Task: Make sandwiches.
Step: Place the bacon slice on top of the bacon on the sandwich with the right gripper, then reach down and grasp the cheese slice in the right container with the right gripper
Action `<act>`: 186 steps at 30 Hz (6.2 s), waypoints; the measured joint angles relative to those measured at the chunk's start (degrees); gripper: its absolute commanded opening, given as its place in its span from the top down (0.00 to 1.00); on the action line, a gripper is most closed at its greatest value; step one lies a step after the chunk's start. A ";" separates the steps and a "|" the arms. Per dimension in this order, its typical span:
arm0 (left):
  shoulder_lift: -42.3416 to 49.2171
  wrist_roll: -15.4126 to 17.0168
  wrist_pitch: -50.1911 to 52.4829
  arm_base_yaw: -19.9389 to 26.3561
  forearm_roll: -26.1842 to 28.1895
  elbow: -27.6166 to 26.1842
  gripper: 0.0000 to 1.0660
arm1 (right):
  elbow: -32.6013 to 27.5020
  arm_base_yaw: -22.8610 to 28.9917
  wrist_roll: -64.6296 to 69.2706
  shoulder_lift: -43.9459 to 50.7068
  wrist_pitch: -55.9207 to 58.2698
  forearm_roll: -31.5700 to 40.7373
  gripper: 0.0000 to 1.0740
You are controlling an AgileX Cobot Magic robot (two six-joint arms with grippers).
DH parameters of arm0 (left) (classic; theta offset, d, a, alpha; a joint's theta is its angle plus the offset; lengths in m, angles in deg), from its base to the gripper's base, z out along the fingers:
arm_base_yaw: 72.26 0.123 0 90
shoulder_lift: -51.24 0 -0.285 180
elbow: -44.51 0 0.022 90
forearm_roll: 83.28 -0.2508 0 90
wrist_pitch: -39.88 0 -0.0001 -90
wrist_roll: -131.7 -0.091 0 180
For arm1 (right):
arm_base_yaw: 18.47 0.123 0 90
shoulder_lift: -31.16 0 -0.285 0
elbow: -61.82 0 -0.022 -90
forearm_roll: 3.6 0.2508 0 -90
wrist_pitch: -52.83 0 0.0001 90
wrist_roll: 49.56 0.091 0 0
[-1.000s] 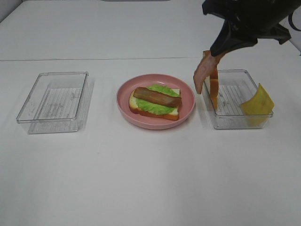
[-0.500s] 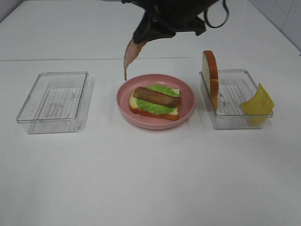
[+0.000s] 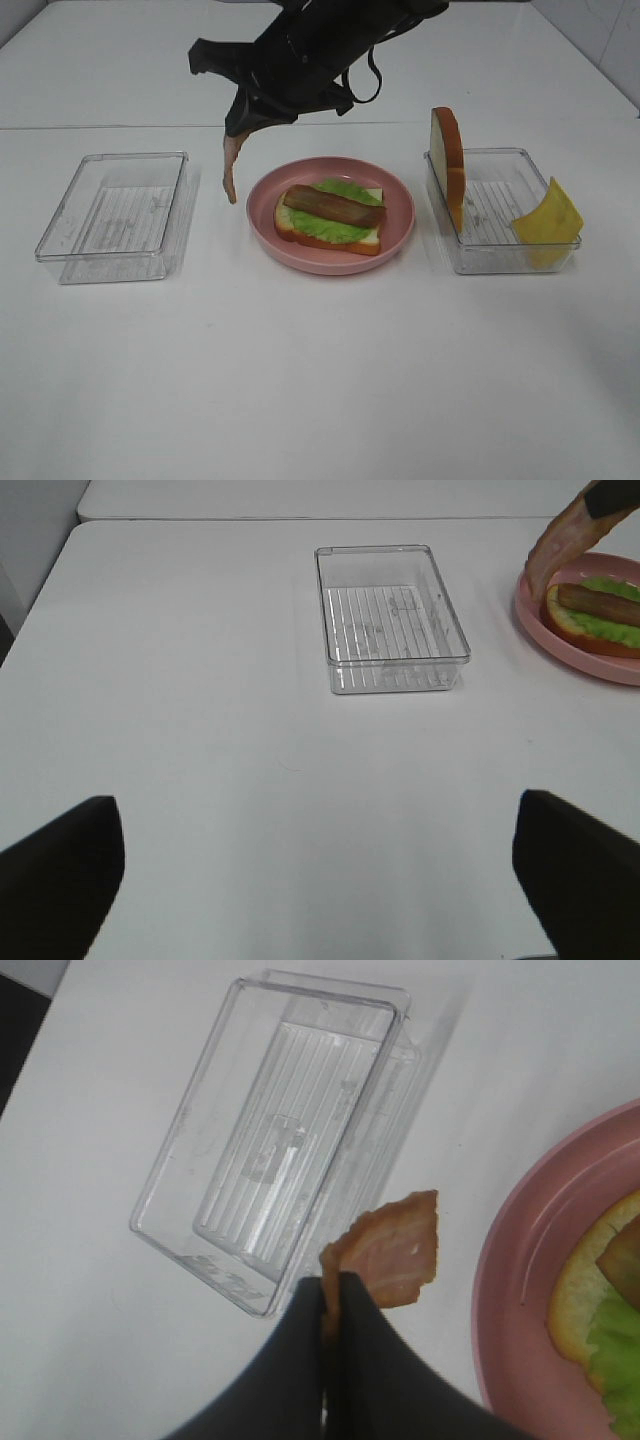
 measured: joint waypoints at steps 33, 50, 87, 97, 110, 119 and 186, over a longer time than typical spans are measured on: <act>0.00 0.00 0.00 0.00 0.00 0.00 0.08 | 0.17 0.00 4.76 -2.18 1.95 -22.63 1.00; 0.00 0.00 0.00 0.00 0.00 0.00 0.08 | 0.17 0.00 10.83 -2.18 3.90 -32.89 1.00; 0.00 0.00 0.00 0.00 0.00 0.00 0.08 | 0.17 0.00 12.43 -2.01 5.96 -36.27 0.08; 0.00 0.00 0.00 0.00 0.00 0.00 0.08 | 2.69 0.00 18.68 4.87 12.95 -36.27 0.08; 0.00 0.00 0.00 0.00 0.00 0.00 0.08 | 5.16 -5.44 21.14 13.41 30.77 -35.87 0.08; 0.00 0.00 0.00 0.00 0.00 0.00 0.08 | 5.16 -17.53 19.42 15.24 32.26 -33.69 0.08; 0.00 0.00 0.00 0.00 0.00 0.00 0.08 | -14.15 -30.48 14.44 2.98 15.36 -33.52 0.75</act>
